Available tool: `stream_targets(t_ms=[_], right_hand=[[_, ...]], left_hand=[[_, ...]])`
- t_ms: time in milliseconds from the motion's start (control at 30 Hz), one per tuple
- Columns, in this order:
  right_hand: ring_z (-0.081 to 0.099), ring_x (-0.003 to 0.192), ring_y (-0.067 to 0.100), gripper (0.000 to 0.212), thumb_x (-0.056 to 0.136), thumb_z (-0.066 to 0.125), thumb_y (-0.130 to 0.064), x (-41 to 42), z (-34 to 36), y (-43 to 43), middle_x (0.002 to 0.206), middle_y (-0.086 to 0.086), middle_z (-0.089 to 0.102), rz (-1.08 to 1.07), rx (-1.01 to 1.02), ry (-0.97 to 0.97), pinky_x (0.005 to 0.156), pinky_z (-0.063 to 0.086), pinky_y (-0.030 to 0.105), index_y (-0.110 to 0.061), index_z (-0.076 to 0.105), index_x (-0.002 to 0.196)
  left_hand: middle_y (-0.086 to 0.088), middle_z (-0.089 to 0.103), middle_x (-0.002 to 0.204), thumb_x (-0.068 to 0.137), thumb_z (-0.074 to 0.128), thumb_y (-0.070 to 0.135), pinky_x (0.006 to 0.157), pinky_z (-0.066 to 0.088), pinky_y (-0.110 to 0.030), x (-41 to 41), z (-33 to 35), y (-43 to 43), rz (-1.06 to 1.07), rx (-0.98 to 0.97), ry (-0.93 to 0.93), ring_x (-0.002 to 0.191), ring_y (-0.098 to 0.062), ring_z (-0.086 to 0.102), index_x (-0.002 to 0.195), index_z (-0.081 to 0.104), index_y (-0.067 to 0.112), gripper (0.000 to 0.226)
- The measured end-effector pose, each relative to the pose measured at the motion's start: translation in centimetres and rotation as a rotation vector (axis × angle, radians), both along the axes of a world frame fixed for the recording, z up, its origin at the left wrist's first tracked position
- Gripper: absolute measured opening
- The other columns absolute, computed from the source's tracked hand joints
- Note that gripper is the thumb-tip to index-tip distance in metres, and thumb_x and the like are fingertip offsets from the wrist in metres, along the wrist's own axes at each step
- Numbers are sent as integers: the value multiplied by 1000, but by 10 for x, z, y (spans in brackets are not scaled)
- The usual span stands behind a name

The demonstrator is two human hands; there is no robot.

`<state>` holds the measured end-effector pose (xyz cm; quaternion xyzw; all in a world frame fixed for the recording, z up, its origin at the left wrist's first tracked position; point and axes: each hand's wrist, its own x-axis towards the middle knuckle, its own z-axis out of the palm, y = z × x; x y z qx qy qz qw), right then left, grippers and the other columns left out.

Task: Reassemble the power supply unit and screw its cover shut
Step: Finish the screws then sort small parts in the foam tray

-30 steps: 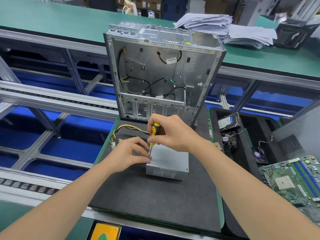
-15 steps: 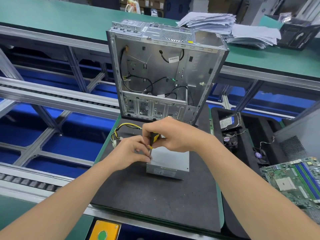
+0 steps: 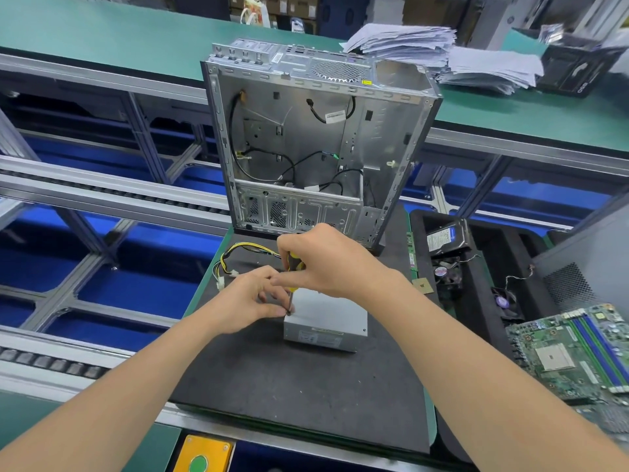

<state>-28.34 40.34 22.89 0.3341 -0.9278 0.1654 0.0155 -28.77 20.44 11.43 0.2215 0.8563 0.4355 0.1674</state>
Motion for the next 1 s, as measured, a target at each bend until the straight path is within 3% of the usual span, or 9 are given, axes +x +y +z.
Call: stream_targets(t_ms=[100, 233, 300, 500, 633, 800, 900, 1000], right_hand=[[49, 61, 6, 32, 93, 71, -49, 2, -2, 0, 65, -13, 55, -34, -4, -17, 53, 45, 30, -24, 53, 86], [60, 74, 9, 13, 93, 71, -27, 1, 2, 7, 85, -8, 67, 52, -47, -147, 67, 52, 35, -22, 60, 98], [62, 75, 10, 13, 93, 71, -23, 2, 1, 7, 83, -8, 68, 41, -72, -179, 70, 54, 36, -22, 61, 102], [64, 67, 11, 24, 95, 74, -34, 2, 2, 0, 74, -2, 65, 0, -55, -144, 67, 57, 41, -18, 58, 101], [63, 69, 23, 30, 96, 71, -41, 4, 1, -5, 79, 5, 64, -65, -29, -124, 69, 58, 44, -16, 55, 104], [61, 61, 17, 33, 96, 68, -48, 6, -6, -5, 77, 0, 63, -149, -29, -87, 62, 57, 43, -19, 55, 99], [54, 65, 9, 27, 95, 67, -50, 3, 0, 2, 69, -8, 61, -16, 26, -60, 63, 54, 42, -24, 59, 95], [58, 69, 6, 17, 97, 67, -42, -2, 8, 10, 75, -10, 64, 131, 63, -147, 66, 51, 36, -28, 56, 101]], left_hand=[[11, 59, 116, 86, 83, 14, 86, 51, -28, 0, 0, 1, -12, -2, 8, 92, -3, 63, 80, 78, 41, 28], [13, 59, 116, 85, 84, 18, 87, 51, -26, -2, -1, -1, -46, 4, 37, 104, -10, 62, 83, 78, 42, 25], [15, 58, 117, 85, 84, 20, 85, 48, -20, -3, -3, -2, -49, -11, 46, 107, -7, 59, 84, 79, 42, 23], [14, 60, 116, 85, 83, 20, 80, 46, -14, -5, -7, -2, -20, -3, 10, 98, -5, 63, 85, 77, 41, 22], [12, 66, 112, 86, 83, 20, 79, 45, -15, -5, -7, -2, -21, 13, -21, 97, -5, 63, 92, 77, 36, 18], [25, 57, 112, 88, 81, 23, 78, 45, -11, -5, -4, -3, -58, -24, 19, 100, -1, 59, 87, 79, 38, 16], [22, 57, 104, 86, 83, 20, 78, 46, -13, -6, -5, -3, -55, 4, 2, 93, -2, 59, 93, 78, 38, 20], [20, 56, 101, 86, 83, 21, 79, 49, -17, -8, -6, -5, -71, -20, 16, 91, -5, 59, 96, 79, 38, 20]])
